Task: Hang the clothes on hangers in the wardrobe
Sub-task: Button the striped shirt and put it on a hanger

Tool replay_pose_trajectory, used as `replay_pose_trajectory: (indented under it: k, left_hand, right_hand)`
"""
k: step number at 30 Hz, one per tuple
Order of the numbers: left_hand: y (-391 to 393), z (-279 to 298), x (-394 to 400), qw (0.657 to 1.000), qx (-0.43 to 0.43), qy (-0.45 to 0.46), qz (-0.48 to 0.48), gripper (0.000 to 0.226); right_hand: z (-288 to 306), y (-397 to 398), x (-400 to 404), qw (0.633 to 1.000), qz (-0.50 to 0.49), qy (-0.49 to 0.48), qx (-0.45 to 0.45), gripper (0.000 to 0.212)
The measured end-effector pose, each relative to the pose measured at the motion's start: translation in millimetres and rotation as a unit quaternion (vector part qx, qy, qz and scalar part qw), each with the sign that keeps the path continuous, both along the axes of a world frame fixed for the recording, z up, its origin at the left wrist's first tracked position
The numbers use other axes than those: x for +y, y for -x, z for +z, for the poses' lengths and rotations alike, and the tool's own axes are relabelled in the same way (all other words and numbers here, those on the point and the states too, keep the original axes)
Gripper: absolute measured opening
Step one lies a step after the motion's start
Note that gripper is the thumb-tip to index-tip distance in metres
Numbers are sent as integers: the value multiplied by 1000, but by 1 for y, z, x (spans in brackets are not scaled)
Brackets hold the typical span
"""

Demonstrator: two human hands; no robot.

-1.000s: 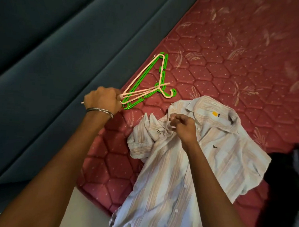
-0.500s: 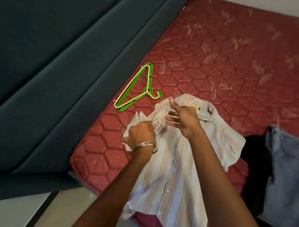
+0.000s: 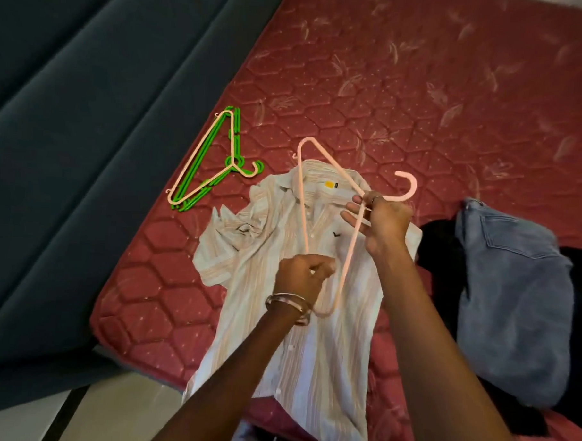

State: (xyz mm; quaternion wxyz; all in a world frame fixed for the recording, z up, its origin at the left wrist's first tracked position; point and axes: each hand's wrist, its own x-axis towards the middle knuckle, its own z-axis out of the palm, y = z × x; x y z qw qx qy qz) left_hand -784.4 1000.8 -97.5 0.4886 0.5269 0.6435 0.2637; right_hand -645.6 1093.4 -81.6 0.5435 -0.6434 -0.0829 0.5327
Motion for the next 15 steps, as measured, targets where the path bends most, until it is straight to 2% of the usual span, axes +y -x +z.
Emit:
replay_pose_trajectory:
  k: [3,5,7,8,9,12,15]
  left_hand:
    - [23,-19,27,988,12,-9,151,28]
    - [34,-27,57,969,-81,69,222,39]
    - [36,-39,87,941,-216,127,225,35]
    - [36,-43,97,934,-251,120,224,32]
    - [36,-50,109,930,-270,111,223,29]
    - [35,-65,144,949,-239,86,186,19]
    - [33,-71,186,941,-296,117,116,12]
  right_hand:
    - [-12,-21,-1,996,27,25,78,14]
    - [-25,-26,1,987,68,43,139,16]
    - [-41,-24,6,977,100,54,179,17]
    - [-47,-22,6,974,117,53,185,17]
    - [-56,-21,10,972,133,49,188,18]
    - [-69,-32,26,972,170,35,159,19]
    - [-73,-55,57,970,213,12,115,26]
